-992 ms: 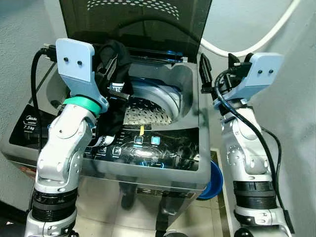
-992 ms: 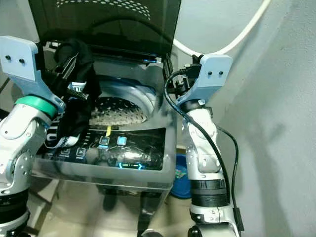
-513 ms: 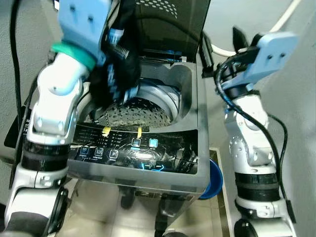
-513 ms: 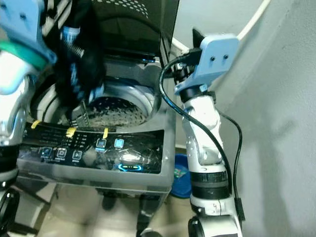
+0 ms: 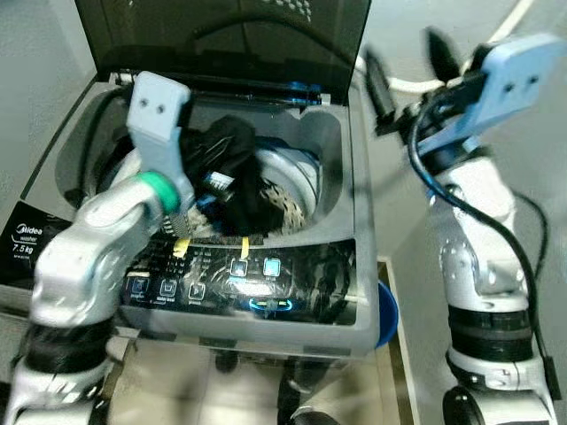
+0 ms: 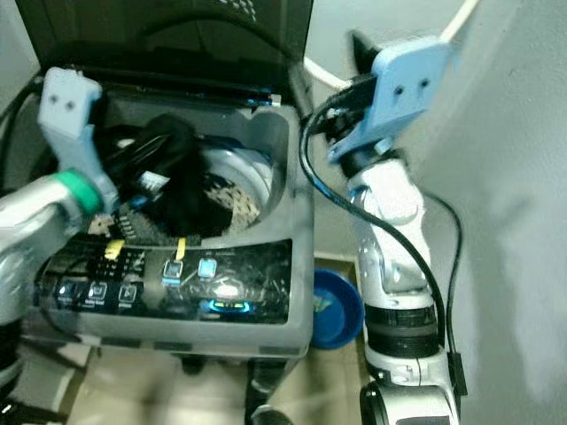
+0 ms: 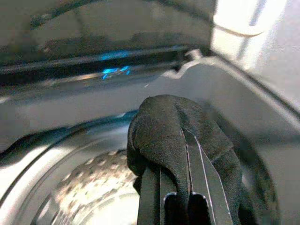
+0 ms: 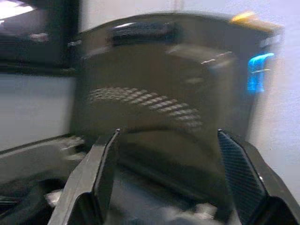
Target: Clothes washing
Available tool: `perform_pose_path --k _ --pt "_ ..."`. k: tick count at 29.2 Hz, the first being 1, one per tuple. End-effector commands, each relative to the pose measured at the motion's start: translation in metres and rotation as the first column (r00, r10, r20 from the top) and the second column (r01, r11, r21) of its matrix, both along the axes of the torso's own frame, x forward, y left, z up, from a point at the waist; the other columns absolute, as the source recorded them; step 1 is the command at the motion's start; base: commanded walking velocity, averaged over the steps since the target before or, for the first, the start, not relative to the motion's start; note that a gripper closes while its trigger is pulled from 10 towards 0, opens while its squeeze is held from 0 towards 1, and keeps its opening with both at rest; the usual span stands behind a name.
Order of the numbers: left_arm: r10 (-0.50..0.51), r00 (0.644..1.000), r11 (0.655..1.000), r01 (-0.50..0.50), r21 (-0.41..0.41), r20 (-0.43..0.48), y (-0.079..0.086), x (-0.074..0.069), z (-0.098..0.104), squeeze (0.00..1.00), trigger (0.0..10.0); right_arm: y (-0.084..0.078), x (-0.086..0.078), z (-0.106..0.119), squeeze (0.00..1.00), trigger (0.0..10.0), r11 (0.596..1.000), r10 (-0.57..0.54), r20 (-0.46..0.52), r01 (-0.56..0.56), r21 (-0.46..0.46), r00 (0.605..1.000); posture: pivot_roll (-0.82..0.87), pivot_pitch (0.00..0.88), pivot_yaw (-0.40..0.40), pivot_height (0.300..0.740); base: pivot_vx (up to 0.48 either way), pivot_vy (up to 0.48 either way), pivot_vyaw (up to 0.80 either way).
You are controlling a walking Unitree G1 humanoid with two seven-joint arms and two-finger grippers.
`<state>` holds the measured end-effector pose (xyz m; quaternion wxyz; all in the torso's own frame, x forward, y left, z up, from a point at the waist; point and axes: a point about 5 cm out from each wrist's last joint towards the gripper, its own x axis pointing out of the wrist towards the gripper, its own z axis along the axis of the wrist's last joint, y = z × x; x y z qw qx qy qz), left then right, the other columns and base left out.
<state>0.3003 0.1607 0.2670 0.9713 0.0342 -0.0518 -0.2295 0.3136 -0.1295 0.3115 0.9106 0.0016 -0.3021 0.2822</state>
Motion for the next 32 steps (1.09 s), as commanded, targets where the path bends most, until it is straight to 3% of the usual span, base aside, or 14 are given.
perform_pose_path --k 1,7,12,13,18,20,21,23,27,28,30,32 --pt "0.006 1.0 1.0 -0.006 0.017 0.005 0.005 -0.003 0.003 0.0 10.0 0.011 -0.01 0.001 0.0 10.0 0.981 0.177 -0.021 -0.178 -0.081 0.984 0.04 0.061 -0.009 0.74 0.0 0.0 0.0" --pt "-0.004 1.0 0.999 0.005 0.032 -0.022 0.005 -0.005 0.006 0.0 10.0 0.017 -0.02 -0.004 0.0 10.0 0.927 0.314 -0.072 -0.322 -0.191 0.947 0.03 0.061 -0.004 0.74 0.0 0.0 0.0" --pt "-0.013 0.999 1.0 0.013 0.024 -0.031 0.003 -0.004 0.008 0.0 10.0 0.017 -0.025 -0.005 0.0 10.0 0.898 0.343 -0.072 -0.35 -0.266 0.936 0.03 0.063 0.005 0.74 0.0 0.0 0.0" --pt "-0.005 1.0 1.0 0.006 0.015 -0.029 0.004 -0.003 0.009 1.0 10.0 0.016 -0.026 -0.005 0.0 10.0 0.896 0.346 -0.07 -0.351 -0.273 0.936 0.03 0.063 0.01 0.74 0.0 0.0 0.0" --pt "0.026 1.0 1.0 -0.026 -0.008 0.013 0.007 0.002 0.017 1.0 10.0 0.014 -0.027 -0.005 0.0 10.0 0.888 0.36 -0.076 -0.366 -0.277 0.93 0.04 0.068 0.013 0.74 0.0 0.0 0.0" --pt "0.027 0.988 1.0 -0.025 -0.011 0.154 0.007 0.001 0.035 1.0 10.0 0.014 -0.029 -0.004 0.0 10.0 0.885 0.373 -0.078 -0.38 -0.268 0.925 0.04 0.072 0.01 0.74 0.0 0.0 0.0" --pt "-0.031 0.968 0.999 0.037 -0.017 0.249 0.002 -0.003 0.046 1.0 10.0 0.015 -0.029 -0.004 0.0 10.0 0.884 0.381 -0.076 -0.387 -0.262 0.921 0.04 0.074 0.01 0.74 0.0 0.0 0.0" --pt "-0.131 0.933 0.988 0.15 -0.031 0.336 -0.008 -0.011 0.057 1.0 10.0 0.017 -0.03 -0.004 0.0 10.0 0.884 0.389 -0.072 -0.394 -0.253 0.918 0.04 0.076 0.012 0.74 0.0 0.0 0.0" --pt "-0.209 0.919 0.974 0.225 -0.008 0.334 -0.018 -0.017 0.059 1.0 10.0 0.018 -0.031 -0.002 0.0 10.0 0.889 0.388 -0.063 -0.391 -0.236 0.92 0.04 0.08 0.015 0.74 0.0 0.0 0.0" --pt "-0.185 0.922 0.981 0.192 0.013 0.34 -0.019 -0.018 0.058 0.0 10.0 0.017 -0.031 -0.002 0.0 10.0 0.893 0.383 -0.062 -0.386 -0.23 0.922 0.04 0.086 0.017 0.74 0.0 0.0 0.0" --pt "-0.185 0.922 0.981 0.192 0.013 0.34 -0.019 -0.018 0.058 0.0 10.0 0.017 -0.031 -0.002 0.0 10.0 0.893 0.383 -0.062 -0.386 -0.23 0.922 0.04 0.086 0.017 0.74 0.0 0.0 0.0" --pt "-0.103 0.924 0.994 0.083 0.068 0.368 -0.017 -0.017 0.057 0.0 10.0 0.016 -0.03 -0.002 0.0 10.0 0.904 0.369 -0.061 -0.373 -0.21 0.927 0.05 0.097 0.011 0.74 0.0 0.0 0.0"
